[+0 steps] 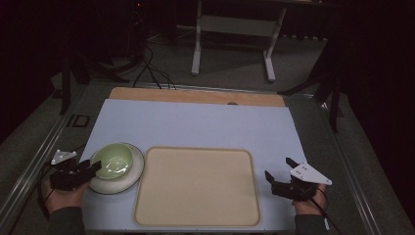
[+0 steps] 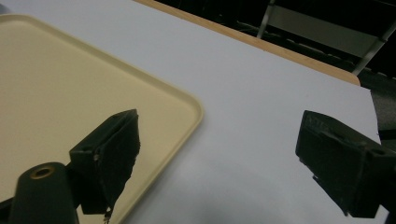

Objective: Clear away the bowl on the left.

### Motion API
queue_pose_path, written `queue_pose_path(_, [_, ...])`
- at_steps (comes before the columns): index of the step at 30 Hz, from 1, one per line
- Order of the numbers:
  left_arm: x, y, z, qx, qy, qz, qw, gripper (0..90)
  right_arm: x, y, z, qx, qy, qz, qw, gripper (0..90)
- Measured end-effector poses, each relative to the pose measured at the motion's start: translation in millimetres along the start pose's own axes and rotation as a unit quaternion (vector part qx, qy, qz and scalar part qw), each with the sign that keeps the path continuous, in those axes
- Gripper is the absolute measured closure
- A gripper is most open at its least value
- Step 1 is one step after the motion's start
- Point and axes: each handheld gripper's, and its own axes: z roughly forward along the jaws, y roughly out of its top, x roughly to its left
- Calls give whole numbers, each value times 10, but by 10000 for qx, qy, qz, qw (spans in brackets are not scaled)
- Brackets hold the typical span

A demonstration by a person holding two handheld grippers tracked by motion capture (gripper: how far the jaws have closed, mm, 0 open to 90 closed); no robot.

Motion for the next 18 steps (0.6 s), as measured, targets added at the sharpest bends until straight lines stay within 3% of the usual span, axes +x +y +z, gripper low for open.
queue_pose_path(10, [-60,35,98,327,14,-52,9995,641,0,2,-1,-3,-2,-13,10000,131])
queue_pose_path(14, [-34,39,107,314,-25,-269,9991,672,-6,3,-5,-16,-5,-2,10000,131])
queue_pose_path(18, [-48,55,131,383,66,-409,9984,689,-3,3,-3,-16,-1,-11,10000,131])
